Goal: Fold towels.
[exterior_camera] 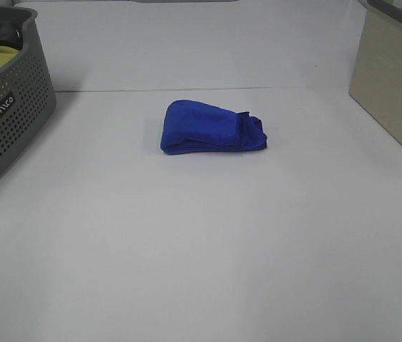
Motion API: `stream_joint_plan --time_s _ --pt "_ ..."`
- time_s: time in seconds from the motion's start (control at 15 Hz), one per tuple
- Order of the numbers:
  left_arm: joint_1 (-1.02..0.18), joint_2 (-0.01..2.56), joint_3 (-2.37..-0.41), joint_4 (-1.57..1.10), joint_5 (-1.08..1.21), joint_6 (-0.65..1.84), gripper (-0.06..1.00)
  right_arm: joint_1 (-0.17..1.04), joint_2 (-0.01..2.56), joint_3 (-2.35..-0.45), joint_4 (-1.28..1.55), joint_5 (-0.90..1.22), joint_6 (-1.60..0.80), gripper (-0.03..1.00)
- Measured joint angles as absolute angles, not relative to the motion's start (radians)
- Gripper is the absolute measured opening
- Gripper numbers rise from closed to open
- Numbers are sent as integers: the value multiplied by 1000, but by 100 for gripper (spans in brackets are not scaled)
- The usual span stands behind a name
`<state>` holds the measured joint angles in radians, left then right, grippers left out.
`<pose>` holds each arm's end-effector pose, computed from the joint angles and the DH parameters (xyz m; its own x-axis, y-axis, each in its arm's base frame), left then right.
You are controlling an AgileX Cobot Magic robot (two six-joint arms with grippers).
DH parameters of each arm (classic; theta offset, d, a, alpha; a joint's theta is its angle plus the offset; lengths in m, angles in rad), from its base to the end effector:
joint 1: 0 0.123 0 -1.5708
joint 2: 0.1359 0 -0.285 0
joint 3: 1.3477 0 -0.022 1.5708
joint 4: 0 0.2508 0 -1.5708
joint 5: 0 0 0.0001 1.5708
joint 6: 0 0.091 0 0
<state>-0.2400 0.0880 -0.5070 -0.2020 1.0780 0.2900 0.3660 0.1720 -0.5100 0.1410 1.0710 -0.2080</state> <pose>0.0025 -0.0172 0.2792 -0.4360 0.3015 -0.8479 0.4717 0.8790 0.0699 0.0147 0.0177 0.2787 -0.4909 -0.3365 -0.8036 -0.5211 0.8526 -0.0388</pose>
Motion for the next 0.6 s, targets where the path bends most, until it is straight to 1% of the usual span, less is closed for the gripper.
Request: stream_joint_plan --time_s 0.4,0.6 --pt "-240 88 -507 -226 1077 290 62 362 172 -510 141 1071 -208 75" --pt "-223 88 -507 -227 1077 290 62 245 172 -510 147 1071 -208 75"
